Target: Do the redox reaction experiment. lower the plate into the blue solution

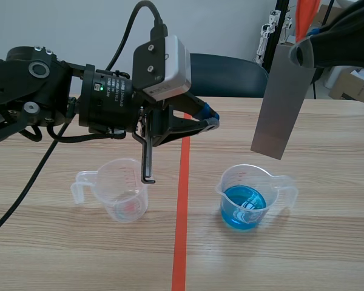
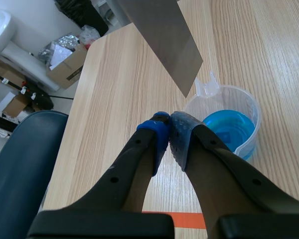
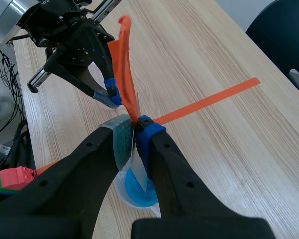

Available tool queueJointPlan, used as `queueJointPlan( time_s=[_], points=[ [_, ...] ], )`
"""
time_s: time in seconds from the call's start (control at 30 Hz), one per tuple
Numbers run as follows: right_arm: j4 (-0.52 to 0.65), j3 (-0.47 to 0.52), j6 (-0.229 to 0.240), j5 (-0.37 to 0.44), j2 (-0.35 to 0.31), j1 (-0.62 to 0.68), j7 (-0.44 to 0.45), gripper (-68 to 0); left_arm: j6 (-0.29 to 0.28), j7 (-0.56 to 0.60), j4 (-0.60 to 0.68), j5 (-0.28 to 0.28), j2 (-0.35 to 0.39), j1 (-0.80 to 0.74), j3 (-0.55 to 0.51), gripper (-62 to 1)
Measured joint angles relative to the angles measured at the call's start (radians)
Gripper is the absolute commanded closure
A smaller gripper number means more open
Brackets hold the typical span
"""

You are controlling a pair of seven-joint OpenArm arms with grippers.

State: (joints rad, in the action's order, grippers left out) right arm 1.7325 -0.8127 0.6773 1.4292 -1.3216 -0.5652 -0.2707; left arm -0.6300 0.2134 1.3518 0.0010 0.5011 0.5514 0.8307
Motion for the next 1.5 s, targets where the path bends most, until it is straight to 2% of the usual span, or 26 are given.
queueJointPlan(
  time_s=[1.27, 1.5],
  points=[
    [0.0, 0.0, 0.0, -0.001, 0.0, 0.0, 0.015, -0.6, 0.008, 0.0, 0.0, 0.0, 0.002, -0.001, 0.0, -4.0],
    [0.0, 0.0, 0.0, -0.004, 0.0, 0.0, 0.019, -0.6, 0.012, 0.009, 0.0, -0.001, 0.048, -0.028, 0.0, -4.0]
  ],
)
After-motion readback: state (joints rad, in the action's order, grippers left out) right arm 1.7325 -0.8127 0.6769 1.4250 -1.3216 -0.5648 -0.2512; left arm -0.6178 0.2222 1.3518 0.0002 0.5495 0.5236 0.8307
